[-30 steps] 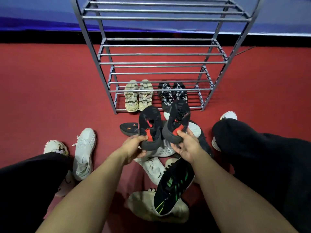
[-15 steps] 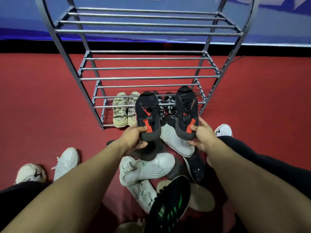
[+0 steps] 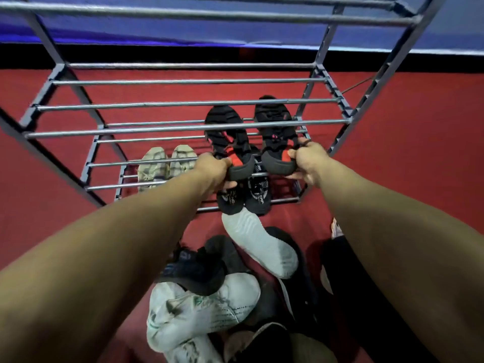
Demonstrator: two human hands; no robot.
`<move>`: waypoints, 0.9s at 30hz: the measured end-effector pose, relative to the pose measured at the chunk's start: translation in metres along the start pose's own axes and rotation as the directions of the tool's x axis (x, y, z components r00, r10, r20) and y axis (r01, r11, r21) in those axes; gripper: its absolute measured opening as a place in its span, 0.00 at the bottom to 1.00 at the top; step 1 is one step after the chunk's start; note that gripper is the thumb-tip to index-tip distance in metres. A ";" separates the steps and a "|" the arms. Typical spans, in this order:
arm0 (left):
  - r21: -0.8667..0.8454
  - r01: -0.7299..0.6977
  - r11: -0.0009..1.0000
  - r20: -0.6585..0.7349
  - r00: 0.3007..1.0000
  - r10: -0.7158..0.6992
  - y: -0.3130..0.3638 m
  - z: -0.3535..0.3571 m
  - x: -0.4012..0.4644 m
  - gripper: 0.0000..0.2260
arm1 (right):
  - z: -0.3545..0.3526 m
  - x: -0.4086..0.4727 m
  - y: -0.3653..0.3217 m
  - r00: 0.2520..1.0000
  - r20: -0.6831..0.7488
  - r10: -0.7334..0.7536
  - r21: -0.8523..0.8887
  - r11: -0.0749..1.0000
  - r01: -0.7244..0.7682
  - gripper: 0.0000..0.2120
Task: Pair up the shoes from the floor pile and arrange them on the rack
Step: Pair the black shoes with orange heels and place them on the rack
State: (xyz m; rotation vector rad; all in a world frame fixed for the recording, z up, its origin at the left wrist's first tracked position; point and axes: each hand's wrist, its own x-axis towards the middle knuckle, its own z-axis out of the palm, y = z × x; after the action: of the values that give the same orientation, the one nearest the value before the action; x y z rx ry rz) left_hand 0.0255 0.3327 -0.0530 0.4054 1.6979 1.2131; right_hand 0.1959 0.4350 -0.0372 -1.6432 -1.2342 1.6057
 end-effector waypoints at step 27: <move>0.351 -0.081 0.933 0.098 0.994 0.049 -0.116 -0.055 -0.155 0.13 | 0.010 -0.178 0.170 0.979 0.172 0.111 -0.669 0.743 0.033 0.25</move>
State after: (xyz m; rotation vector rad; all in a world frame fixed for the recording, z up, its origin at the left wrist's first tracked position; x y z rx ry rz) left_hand 0.0813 0.1398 -0.0718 0.7285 1.8403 0.9173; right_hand 0.2495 0.2031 -0.0995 -1.9496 -2.0847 1.4575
